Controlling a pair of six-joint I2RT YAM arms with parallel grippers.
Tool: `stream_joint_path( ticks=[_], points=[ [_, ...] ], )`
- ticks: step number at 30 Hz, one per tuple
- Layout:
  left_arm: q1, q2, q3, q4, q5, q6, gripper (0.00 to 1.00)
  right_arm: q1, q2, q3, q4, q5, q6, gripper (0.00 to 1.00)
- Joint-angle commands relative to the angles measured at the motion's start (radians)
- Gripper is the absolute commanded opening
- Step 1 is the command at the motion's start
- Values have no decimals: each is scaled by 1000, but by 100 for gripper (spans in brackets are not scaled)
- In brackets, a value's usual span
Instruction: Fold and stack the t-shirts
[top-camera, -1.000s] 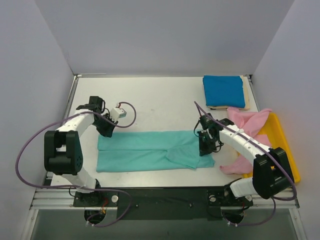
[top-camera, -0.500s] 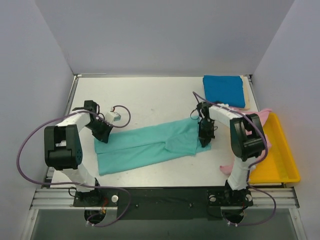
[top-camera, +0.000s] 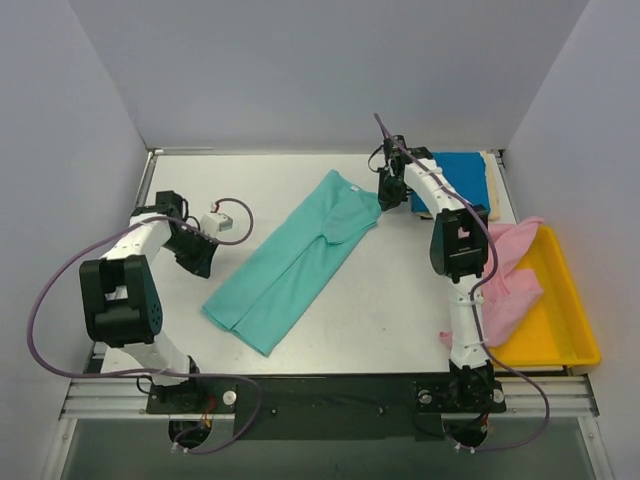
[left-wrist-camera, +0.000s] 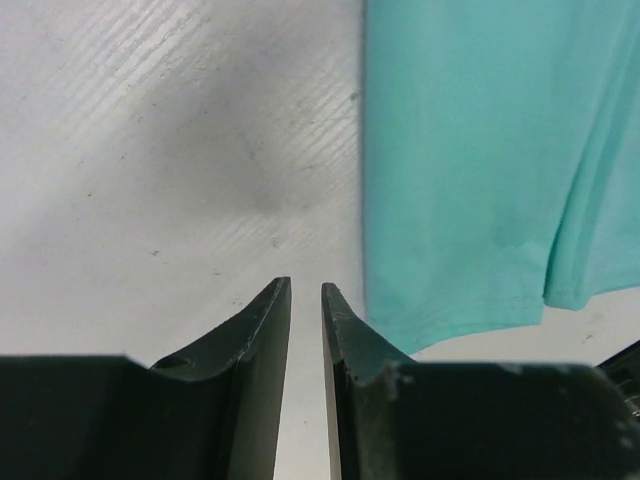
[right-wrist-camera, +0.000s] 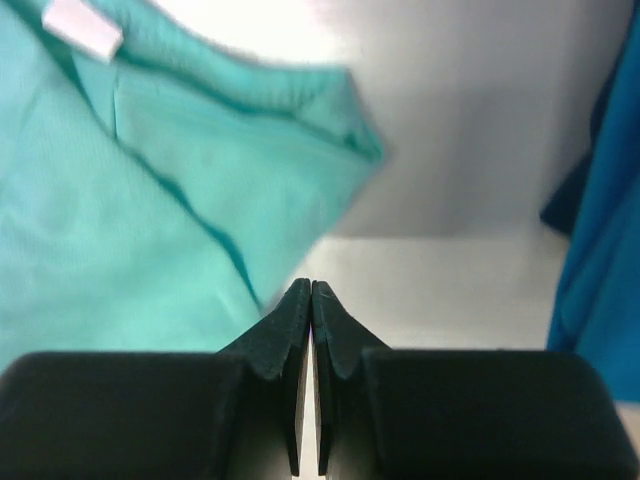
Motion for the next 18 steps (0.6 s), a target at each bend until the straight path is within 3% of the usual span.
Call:
stream_joint_path(
  ticks=[1,7,12,18],
  points=[
    [-1,69,11,78,-66,-17,29,-10,-249,-246,112,-52,-4,0],
    [-36,118,-47,94,-83,29,28,-35,-168,-261,128,-222,135,2],
    [-93,57,-156,71,-58,74,28,-39,-45,-173,122,-233,235,4],
    [-312,-17,-262,8,53,111,28,-53,151,94,142,-316,324,0]
  ],
)
